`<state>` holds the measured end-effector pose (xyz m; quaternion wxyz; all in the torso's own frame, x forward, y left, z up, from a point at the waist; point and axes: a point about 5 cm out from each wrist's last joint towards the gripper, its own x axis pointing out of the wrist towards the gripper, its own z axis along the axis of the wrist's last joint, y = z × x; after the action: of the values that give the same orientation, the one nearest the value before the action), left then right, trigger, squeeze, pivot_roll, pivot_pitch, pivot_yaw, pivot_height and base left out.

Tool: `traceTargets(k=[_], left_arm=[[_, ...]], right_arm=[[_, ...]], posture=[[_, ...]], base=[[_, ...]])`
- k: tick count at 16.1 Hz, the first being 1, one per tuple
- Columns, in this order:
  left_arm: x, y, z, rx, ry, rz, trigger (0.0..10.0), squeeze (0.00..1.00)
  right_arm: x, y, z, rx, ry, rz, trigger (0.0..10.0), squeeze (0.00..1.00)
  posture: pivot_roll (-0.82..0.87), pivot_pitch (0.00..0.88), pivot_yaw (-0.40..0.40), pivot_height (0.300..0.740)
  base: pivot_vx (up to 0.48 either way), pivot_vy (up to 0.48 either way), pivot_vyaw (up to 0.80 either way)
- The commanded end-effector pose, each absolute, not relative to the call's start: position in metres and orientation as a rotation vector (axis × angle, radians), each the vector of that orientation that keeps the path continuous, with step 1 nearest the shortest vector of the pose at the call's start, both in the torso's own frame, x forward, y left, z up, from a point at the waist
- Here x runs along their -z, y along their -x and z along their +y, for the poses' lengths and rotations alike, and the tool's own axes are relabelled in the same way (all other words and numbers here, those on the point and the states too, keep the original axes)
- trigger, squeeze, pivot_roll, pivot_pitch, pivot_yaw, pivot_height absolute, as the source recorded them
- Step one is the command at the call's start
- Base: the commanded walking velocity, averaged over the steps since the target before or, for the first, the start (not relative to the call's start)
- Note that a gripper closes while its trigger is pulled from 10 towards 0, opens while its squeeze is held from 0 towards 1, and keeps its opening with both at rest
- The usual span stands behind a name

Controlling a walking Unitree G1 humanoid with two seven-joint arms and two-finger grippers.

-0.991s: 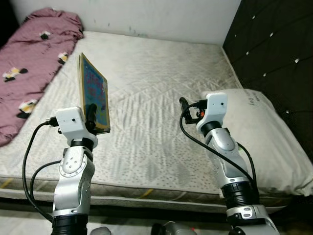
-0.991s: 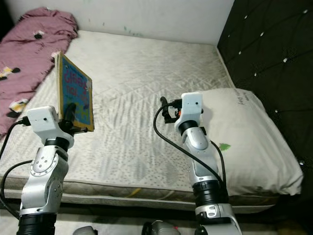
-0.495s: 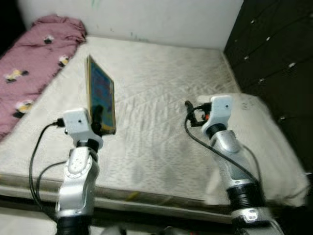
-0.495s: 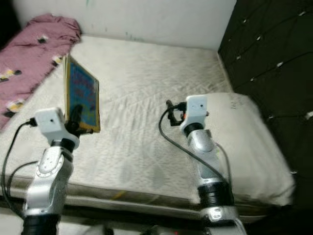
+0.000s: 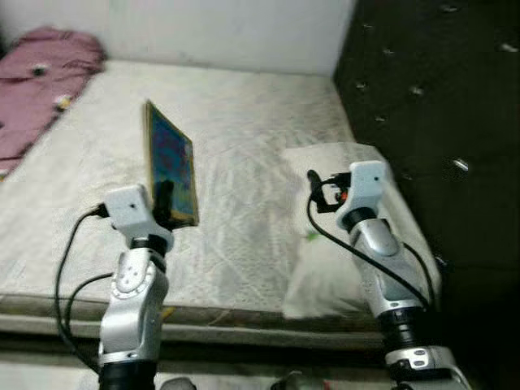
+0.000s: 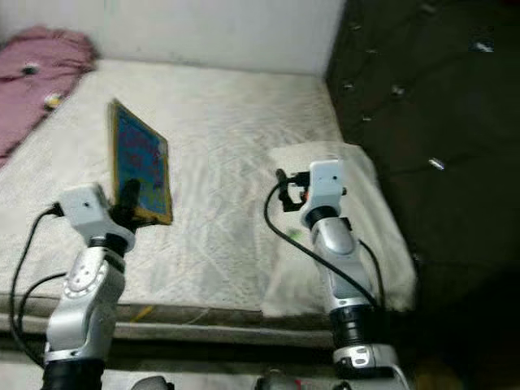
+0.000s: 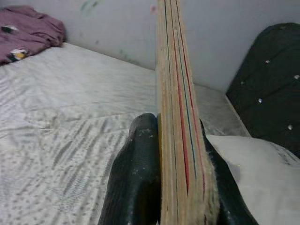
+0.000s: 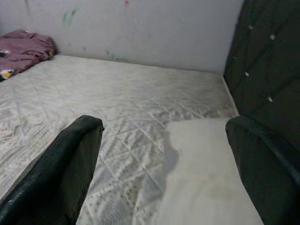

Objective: Clean up the room

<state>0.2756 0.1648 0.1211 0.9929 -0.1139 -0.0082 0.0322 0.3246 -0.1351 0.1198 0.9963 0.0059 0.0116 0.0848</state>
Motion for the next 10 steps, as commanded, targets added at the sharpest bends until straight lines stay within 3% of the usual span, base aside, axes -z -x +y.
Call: traceTargets(k=[1, 5, 10], left_arm=[[-0.132, -0.276, 0.168, -0.073, 0.195, -0.090, 10.0, 0.00], [-0.132, -0.272, 0.177, -0.111, 0.173, -0.102, 10.0, 0.00], [-0.131, -0.261, 0.176, -0.120, 0.190, -0.093, 10.0, 0.00]], right_arm=[[-0.123, -0.326, -0.136, -0.164, -0.008, 0.020, 10.0, 0.00], [-0.123, -0.326, -0.136, -0.161, -0.011, 0.018, 10.0, 0.00], [-0.119, -0.318, -0.140, -0.154, -0.009, 0.031, 10.0, 0.00]], posture=[[-0.02, 0.000, -0.059, 0.740], [-0.02, 0.000, -0.060, 0.740], [-0.02, 0.000, -0.060, 0.740]], base=[[0.000, 0.000, -0.80], [0.000, 0.000, -0.71], [0.000, 0.000, -0.10]])
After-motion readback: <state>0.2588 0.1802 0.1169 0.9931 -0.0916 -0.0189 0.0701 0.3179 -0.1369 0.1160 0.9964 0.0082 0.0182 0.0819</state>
